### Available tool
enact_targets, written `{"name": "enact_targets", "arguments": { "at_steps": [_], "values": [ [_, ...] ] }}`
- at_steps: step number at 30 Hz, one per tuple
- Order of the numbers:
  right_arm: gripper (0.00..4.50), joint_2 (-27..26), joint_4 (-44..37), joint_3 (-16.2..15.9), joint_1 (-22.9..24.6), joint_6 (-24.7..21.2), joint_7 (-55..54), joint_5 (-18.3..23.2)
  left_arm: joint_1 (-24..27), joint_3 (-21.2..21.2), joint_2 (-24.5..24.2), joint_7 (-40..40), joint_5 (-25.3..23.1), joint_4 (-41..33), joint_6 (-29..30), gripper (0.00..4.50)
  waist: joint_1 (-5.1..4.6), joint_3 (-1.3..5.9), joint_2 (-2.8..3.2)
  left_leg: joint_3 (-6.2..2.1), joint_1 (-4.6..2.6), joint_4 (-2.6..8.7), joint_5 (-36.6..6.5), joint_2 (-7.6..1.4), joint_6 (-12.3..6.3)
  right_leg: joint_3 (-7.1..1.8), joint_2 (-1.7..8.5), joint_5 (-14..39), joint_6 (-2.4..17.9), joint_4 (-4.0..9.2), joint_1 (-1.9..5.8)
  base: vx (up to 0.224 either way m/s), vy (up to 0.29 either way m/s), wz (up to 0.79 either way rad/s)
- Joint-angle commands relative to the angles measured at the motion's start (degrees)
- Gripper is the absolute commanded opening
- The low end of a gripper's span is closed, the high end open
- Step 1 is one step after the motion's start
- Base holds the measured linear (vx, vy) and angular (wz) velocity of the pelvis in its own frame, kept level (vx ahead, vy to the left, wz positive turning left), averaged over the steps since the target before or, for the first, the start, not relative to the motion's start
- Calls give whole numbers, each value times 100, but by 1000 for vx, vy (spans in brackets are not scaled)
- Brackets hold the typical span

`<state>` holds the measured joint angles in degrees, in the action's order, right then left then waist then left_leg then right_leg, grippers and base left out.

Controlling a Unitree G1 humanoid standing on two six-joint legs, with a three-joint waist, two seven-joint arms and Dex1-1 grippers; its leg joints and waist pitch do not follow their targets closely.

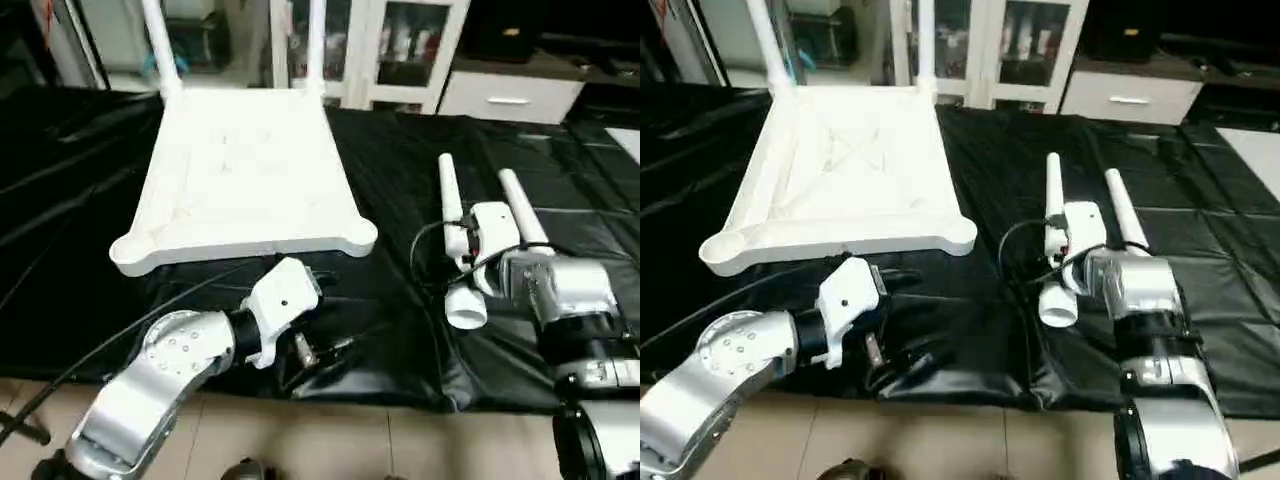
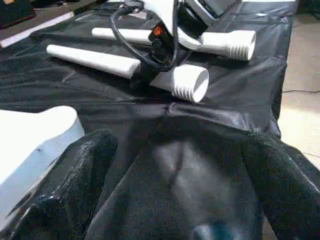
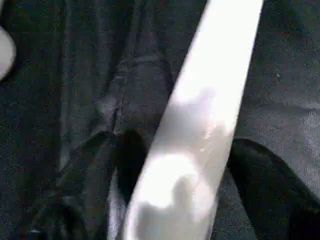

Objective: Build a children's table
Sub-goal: Pick table leg

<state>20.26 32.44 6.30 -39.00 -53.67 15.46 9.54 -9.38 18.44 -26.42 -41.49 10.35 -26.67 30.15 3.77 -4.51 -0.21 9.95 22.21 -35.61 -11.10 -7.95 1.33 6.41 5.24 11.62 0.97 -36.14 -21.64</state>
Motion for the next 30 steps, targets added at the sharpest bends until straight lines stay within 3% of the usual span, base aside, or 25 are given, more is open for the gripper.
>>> {"name": "enact_targets", "arguments": {
  "at_steps": [1, 4, 10, 11, 13, 17, 18, 19, 22, 27, 30],
  "values": [
    [329, 24, 145, 74, 2, -137, -40, 55, -40, 51, -33, -63, 29, -117, 52, 450, 16, 461, -44, -217, -63, 505, -616, -541, 251, -436, 533, 247, 1294, 321, 250, 0, 0, 0],
    [296, 73, 285, 138, -13, -148, -64, 53, -63, 68, -86, -95, 90, -156, 73, 450, 24, 460, -26, -182, -87, 486, -480, -536, 131, -440, 510, 98, 1372, 311, 238, 0, 0, 0],
    [249, 65, 234, 427, 80, -273, -265, 114, -125, -9, -31, -136, 282, -208, 255, 450, 31, 405, -35, -156, -150, 525, -1188, -553, 373, -485, 512, 1089, 1245, 411, 189, 0, 0, 0],
    [243, 60, 235, 548, 95, -245, -368, 137, -151, -173, 92, -107, 524, -205, 512, 450, 43, 408, -41, -152, -165, 525, -1254, -552, 425, -488, 517, 1203, 1209, 415, 178, 0, 0, 0],
    [221, 47, 230, 670, 114, -203, -447, 185, -177, -323, 206, -48, 684, -186, 645, 450, 52, 407, -31, -145, -168, 524, -1292, -544, 470, -496, 507, 1248, 1182, 426, 167, 0, 0, 0],
    [196, 5, 120, 758, 171, -144, -514, 235, -180, -303, 170, 35, 542, -136, 537, 450, 77, 413, -16, -148, -171, 529, -1325, -542, 447, -501, 496, 1282, 1073, 447, 158, 0, 0, 0],
    [196, -27, -24, 814, 211, -94, -541, 264, -194, -347, 221, 138, 498, -94, 458, 450, 89, 416, 44, -157, -172, 529, -1348, -540, 470, -499, 491, 1273, 1055, 439, 155, 0, 0, 0],
    [191, -27, -24, 814, 211, -94, -541, 264, -194, -347, 221, 138, 498, -94, 458, 450, 84, 412, 28, -152, -172, 537, -1370, -546, 478, -500, 482, 1260, 1031, 453, 151, 0, 0, 0],
    [187, -91, -799, 944, 367, -229, -545, 390, -430, -799, 677, 765, 533, 166, 486, 450, 107, 434, 17, -147, -179, 527, -1290, -545, 498, -507, 474, 1022, 1012, 432, 162, 0, 0, 0],
    [184, -141, -1821, 889, 600, -408, -416, 540, -904, -1338, 1183, 1423, 676, 595, 735, 450, 135, 460, 0, -154, -151, 512, -943, -543, 315, -504, 487, 674, 1072, 403, 211, 0, 0, 0],
    [184, -202, -2819, 706, 646, -357, -229, 766, -1482, -1689, 1632, 1751, 1056, 815, 884, 450, 147, 470, -5, -149, -148, 495, -785, -546, 223, -506, 499, 565, 1100, 398, 211, 0, 0, 0]
  ]
}}
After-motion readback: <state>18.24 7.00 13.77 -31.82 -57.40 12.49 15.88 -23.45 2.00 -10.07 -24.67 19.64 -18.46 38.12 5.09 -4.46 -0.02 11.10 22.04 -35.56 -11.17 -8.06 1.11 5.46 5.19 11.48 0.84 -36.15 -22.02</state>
